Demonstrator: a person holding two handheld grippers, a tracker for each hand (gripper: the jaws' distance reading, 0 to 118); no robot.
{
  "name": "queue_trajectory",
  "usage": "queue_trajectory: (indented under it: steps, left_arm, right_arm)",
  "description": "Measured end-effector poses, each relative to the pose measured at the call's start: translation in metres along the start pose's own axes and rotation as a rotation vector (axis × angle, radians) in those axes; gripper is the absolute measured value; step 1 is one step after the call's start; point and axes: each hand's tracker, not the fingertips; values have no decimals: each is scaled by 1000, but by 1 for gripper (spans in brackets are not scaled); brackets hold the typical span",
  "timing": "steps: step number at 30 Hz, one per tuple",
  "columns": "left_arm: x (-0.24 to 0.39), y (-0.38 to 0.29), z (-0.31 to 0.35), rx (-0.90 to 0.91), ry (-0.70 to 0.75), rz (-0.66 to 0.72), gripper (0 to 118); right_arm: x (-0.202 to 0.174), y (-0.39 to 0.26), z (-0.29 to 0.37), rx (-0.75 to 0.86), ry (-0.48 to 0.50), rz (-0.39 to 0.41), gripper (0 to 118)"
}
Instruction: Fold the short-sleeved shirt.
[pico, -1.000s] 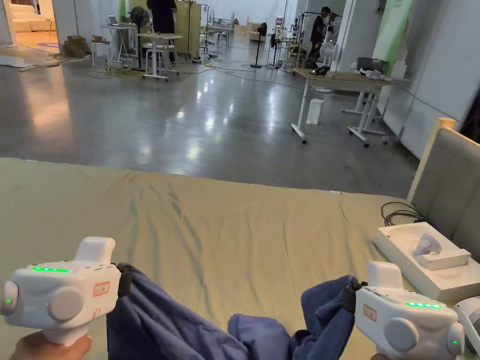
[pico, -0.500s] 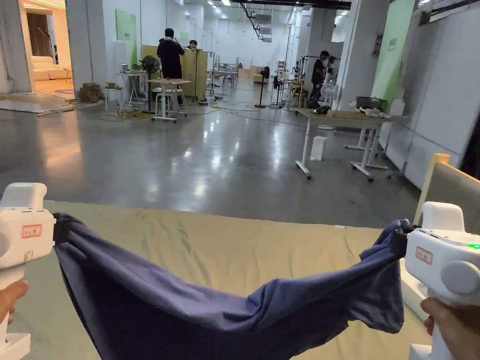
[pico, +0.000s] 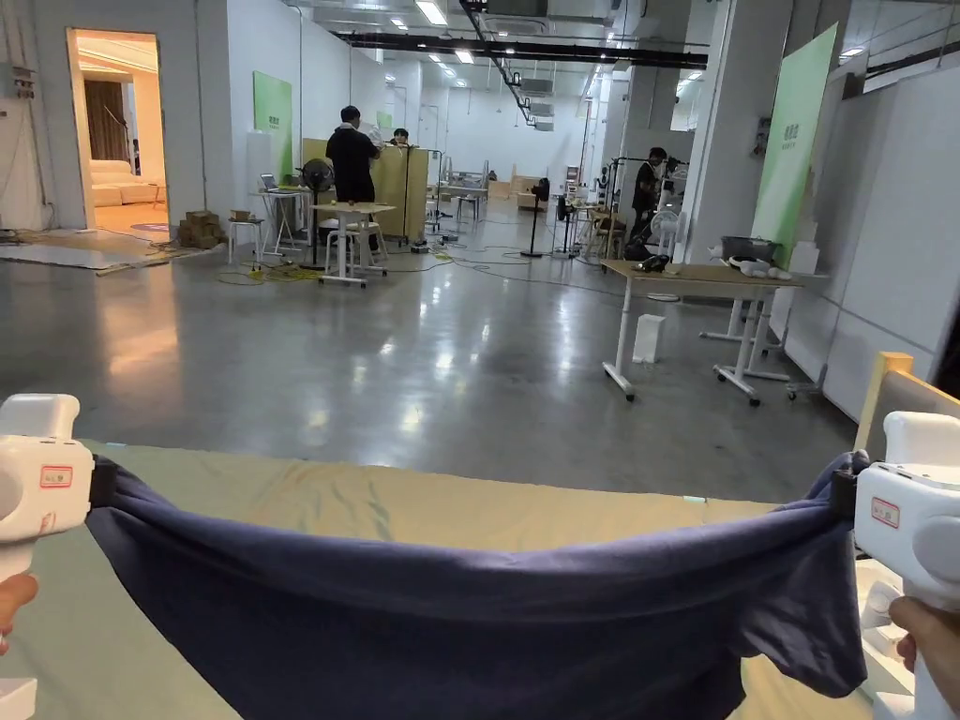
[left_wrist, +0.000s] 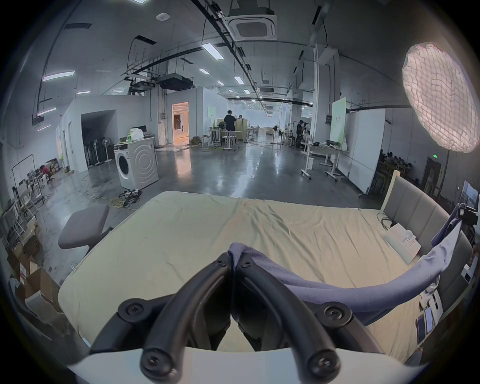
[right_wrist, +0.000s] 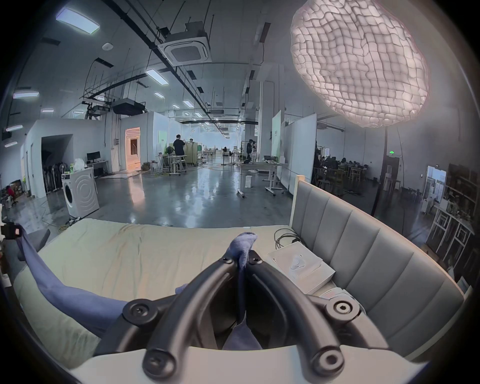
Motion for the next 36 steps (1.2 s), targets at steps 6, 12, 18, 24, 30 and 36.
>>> queue_trajectory:
  steps: [6, 12, 18, 24, 30, 36]
  left_arm:
    - [10, 24, -30, -22, 12, -26, 4]
    - [18, 62, -61, -5, 26, -33, 4]
    - [18, 99, -89, 31, 30, -16, 4]
    - [22, 109, -104, 50, 32, -21, 4]
    - [23, 65, -118, 24, 42, -50, 4]
    - [14, -27, -104, -26, 28, -65, 4]
  right_arm:
    - [-9, 22, -42, -13, -31, 24, 2]
    - [-22, 64, -88, 1, -43, 40, 2]
    - [-27, 98, -124, 44, -61, 36, 2]
    - [-29, 98, -145, 53, -69, 33, 2]
    - [-28, 43, -152, -24, -66, 19, 2]
    - [-20, -55, -124, -123, -61, 33, 2]
